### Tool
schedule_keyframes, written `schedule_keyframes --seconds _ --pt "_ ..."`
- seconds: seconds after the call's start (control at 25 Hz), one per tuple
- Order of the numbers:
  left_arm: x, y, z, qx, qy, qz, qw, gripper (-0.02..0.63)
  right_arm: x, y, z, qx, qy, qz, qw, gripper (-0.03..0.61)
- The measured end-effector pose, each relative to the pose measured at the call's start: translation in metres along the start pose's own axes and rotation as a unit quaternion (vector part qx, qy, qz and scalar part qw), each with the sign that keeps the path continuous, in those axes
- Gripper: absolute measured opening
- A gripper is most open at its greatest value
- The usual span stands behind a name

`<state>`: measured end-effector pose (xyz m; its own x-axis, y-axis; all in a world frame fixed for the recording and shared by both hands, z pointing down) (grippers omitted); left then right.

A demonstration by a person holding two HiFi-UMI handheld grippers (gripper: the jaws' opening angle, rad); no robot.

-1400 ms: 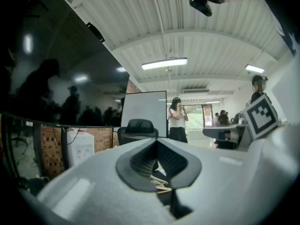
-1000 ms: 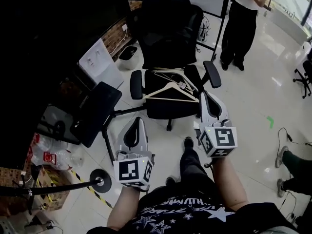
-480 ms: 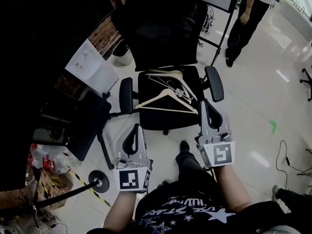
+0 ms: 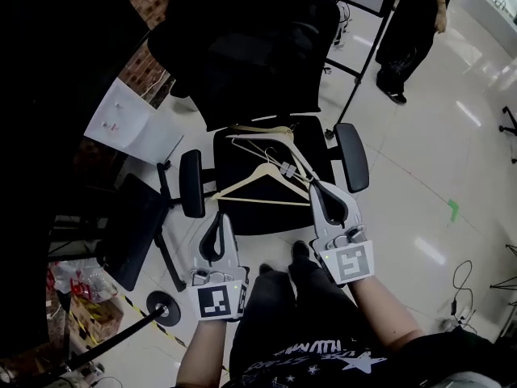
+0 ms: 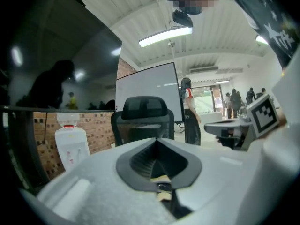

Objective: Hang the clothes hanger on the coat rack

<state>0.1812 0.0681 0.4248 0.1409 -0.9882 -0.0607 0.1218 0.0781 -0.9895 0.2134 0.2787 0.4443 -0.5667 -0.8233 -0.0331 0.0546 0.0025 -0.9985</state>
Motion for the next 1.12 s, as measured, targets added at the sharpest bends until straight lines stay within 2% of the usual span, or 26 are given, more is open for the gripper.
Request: schedule_keyframes --seconds 0.2,0.32,0.52,0.76,0.92,1.12 --pt "0.003 -0.033 0.042 0.024 -0.010 -0.028 0.9993 0.005 -0.007 -0.014 0.020 0.012 -0.010 -0.014 1.000 0.006" --pt "0.004 -0.058 0.060 0.044 -0.018 -0.036 0.9982 0.005 -0.005 -0.039 0.027 0.027 -0.017 0.005 0.999 0.006" --pt "-0.001 -0.100 0.077 0.076 -0.055 -0.038 0.9949 0.005 -0.001 -0.083 0.033 0.035 -0.005 0.057 0.998 0.006" --pt "-0.007 -0.145 0.098 0.109 -0.082 -0.049 0.9894 0.005 -0.002 -0.134 0.053 0.083 0.003 0.058 0.995 0.006" --pt "-0.014 -0.178 0.107 0.134 -0.102 -0.034 0.9852 0.005 -0.008 -0.160 0.062 0.102 -0.008 0.059 0.993 0.006" --pt "-0.016 -0.210 0.122 0.160 -0.102 -0.036 0.9811 0.005 -0.017 -0.199 0.070 0.139 -0.020 0.068 0.988 0.006"
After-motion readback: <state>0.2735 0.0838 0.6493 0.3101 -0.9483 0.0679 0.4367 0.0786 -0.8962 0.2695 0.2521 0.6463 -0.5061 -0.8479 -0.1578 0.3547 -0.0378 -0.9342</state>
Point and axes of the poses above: the fingertips, and each gripper's own axes: z forward along the fingers, x to its left, y out of its top, the point moved 6 cm from there along -z, backward along the fingers, and after that the axes turned 9 degrees about y, right-handed, at the moved point
